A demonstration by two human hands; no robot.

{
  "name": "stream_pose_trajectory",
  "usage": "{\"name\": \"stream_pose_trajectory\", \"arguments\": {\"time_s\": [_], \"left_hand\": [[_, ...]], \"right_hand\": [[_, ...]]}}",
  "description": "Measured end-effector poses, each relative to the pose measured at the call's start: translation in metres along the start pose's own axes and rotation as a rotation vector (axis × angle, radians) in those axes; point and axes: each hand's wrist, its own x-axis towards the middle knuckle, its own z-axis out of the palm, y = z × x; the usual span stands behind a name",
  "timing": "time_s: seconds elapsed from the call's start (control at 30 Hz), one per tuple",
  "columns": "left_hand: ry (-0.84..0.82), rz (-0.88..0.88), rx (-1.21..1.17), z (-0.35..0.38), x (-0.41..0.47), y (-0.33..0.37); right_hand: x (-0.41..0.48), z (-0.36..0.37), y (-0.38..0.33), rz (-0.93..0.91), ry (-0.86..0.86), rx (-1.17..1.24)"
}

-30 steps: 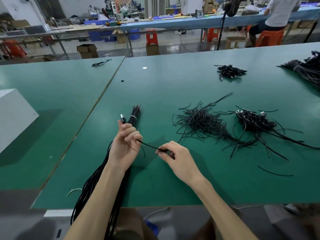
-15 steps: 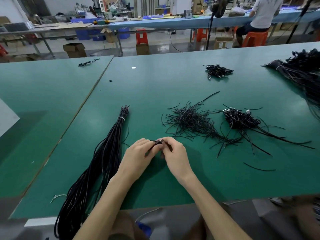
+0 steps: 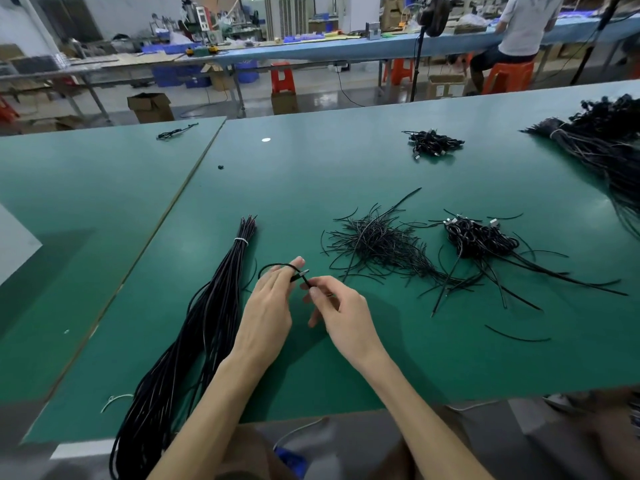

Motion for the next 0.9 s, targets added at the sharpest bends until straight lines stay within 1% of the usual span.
{"name": "stream_pose_trajectory", "arguments": {"time_s": [0.13,0.2,0.23,0.3,0.4,0.47,0.5,0.63,0.73,0.83,0.9], "left_hand": [[0.011,-0.128,-0.221,-0.004,0.001,0.006],[0.054,-0.147,-0.35,-0.006,0.003,0.005],[0.051,-0.157,-0.438,-0.006,0.004,0.002],[-0.025,-0.202,-0.689,-0.008,0.006,-0.004],[-0.12,-0.336,-1.191,-0.016,0.007,-0.008],[-0.116,-0.416,-1.457,-0.022,0.009,-0.011],[-0.092,-0.453,-1.535,-0.024,0.01,-0.013],[-0.011,-0.58,-1.673,-0.026,0.013,-0.016],[-0.004,-0.596,-1.788,-0.031,0.013,-0.014],[0.025,-0.561,-1.788,-0.035,0.012,-0.014],[0.082,-0.558,-1.688,-0.034,0.01,-0.013]], "right_hand": [[0.0,-0.001,-0.003,-0.025,-0.061,-0.021],[0.0,0.0,-0.003,-0.045,-0.1,-0.041],[0.0,0.001,-0.003,-0.048,-0.119,-0.054],[0.0,0.003,-0.001,-0.049,-0.157,-0.099],[-0.001,0.005,0.0,-0.052,-0.2,-0.166],[-0.001,0.005,-0.001,-0.047,-0.205,-0.146],[-0.001,0.006,-0.001,-0.042,-0.203,-0.137],[-0.001,0.007,-0.001,-0.014,-0.174,-0.154],[-0.001,0.006,-0.001,-0.022,-0.148,-0.159],[-0.001,0.006,-0.001,-0.029,-0.094,-0.116],[0.0,0.006,0.0,-0.011,-0.037,-0.102]]}}
